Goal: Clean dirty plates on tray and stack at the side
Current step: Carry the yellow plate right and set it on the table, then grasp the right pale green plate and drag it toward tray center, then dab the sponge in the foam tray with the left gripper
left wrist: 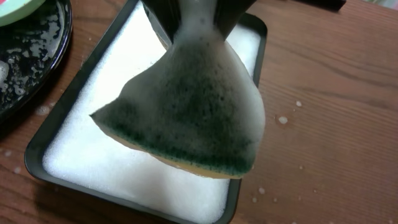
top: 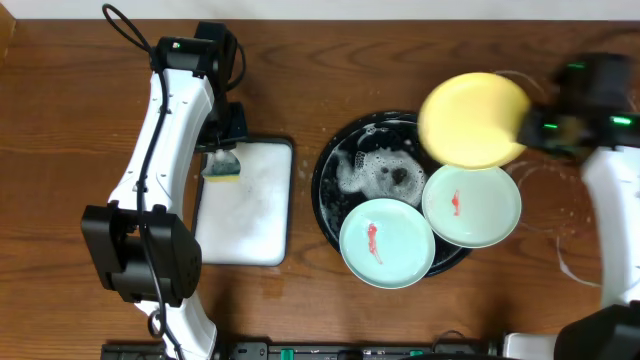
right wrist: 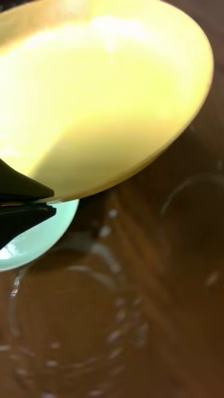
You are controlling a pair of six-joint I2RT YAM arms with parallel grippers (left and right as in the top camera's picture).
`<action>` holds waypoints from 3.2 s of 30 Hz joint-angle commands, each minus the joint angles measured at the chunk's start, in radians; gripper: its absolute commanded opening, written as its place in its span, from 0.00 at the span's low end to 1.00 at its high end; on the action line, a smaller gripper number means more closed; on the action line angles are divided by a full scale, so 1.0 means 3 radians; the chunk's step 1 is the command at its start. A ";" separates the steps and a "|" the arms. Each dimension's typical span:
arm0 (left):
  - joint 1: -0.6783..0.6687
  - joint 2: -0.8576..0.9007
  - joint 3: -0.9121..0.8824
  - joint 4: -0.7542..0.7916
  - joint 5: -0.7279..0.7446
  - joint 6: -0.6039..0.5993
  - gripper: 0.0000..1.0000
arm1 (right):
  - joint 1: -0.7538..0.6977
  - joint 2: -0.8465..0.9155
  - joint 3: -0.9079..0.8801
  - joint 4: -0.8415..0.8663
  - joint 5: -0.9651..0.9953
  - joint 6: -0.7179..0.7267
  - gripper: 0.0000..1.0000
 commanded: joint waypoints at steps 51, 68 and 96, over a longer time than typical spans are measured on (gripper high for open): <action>0.0011 0.0006 -0.0008 -0.0017 -0.0005 0.0064 0.12 | -0.0104 0.0020 -0.1322 -0.0003 0.0951 0.0668 0.43; 0.0011 0.0006 -0.0008 0.0003 -0.0005 0.0064 0.11 | -0.0076 0.0078 -0.1175 0.0537 -0.0017 0.0427 0.01; 0.0008 0.0006 -0.0281 0.0276 0.0149 0.0125 0.08 | 0.0759 0.1048 -0.1078 0.1390 -0.0310 0.0367 0.01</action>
